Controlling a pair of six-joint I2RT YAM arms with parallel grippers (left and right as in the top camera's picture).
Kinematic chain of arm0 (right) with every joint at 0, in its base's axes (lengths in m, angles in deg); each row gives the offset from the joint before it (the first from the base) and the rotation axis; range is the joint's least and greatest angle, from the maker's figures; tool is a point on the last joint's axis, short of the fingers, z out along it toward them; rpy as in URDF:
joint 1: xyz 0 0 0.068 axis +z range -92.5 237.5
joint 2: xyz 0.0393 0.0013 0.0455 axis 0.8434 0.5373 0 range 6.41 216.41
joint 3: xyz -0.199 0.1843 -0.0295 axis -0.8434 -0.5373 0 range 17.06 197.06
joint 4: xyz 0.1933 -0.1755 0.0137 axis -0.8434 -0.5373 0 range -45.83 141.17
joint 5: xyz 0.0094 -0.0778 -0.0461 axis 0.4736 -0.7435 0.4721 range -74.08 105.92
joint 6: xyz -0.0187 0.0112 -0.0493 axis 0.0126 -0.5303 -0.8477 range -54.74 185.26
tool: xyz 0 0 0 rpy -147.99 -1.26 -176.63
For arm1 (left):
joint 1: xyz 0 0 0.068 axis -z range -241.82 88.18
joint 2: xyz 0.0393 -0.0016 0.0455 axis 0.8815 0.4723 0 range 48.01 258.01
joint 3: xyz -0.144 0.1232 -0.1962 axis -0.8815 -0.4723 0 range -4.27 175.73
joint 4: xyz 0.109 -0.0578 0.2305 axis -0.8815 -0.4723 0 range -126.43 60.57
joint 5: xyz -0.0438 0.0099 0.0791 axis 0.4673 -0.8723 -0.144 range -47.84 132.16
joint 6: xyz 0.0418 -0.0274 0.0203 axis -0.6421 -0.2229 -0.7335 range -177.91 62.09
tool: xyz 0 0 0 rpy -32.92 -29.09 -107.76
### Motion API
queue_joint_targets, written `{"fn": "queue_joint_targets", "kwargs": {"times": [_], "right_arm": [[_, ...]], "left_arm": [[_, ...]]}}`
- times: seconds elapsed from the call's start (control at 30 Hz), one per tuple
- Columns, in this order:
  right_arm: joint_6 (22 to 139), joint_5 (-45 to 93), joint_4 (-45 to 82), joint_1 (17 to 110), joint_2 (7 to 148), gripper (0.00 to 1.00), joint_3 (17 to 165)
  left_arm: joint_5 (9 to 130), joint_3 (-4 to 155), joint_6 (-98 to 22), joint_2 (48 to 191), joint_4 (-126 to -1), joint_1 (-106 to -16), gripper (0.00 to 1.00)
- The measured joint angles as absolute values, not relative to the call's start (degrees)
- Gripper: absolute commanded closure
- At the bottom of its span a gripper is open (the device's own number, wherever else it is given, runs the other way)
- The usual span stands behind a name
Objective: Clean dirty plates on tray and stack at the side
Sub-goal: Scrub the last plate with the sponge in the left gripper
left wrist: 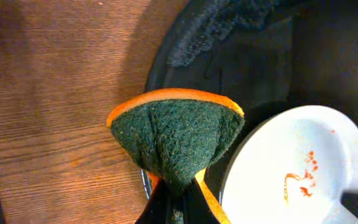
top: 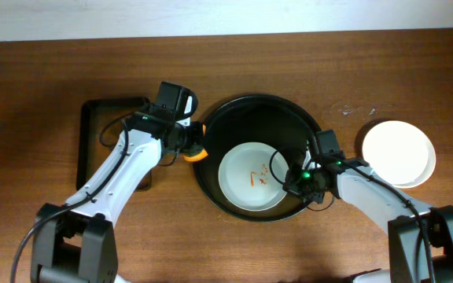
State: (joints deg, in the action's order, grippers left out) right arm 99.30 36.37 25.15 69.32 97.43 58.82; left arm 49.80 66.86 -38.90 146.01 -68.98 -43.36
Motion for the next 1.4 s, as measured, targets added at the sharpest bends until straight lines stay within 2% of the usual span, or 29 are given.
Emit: {"fn": "queue_joint_targets", "kwargs": {"times": [0.1, 0.37, 0.67, 0.9, 1.2, 1.4], "right_arm": [[93.9, 36.0, 25.3, 69.3, 97.4, 0.96, 58.8], [92.7, 35.9, 25.3, 69.3, 97.4, 0.96, 58.8], [92.3, 35.7, 25.1, 69.3, 97.4, 0.96, 58.8], [92.3, 35.7, 24.9, 69.3, 97.4, 0.96, 58.8], [92.5, 35.7, 24.7, 69.3, 97.4, 0.96, 58.8], [92.5, 35.7, 24.7, 69.3, 97.4, 0.96, 58.8]], "left_arm": [[56.6, 66.9, -38.9, 146.0, -65.8, -42.8, 1.0], [78.7, 66.8, -38.9, 155.0, -58.7, -34.5, 1.0], [84.7, 66.8, -38.4, 161.9, -54.2, -26.9, 0.99], [83.9, 66.8, -38.4, 165.6, -53.9, -25.5, 1.0], [64.9, 68.2, -38.4, 164.2, -56.0, -24.8, 1.0], [58.0, 68.6, -40.0, 162.3, -61.5, -30.4, 1.0]]}}
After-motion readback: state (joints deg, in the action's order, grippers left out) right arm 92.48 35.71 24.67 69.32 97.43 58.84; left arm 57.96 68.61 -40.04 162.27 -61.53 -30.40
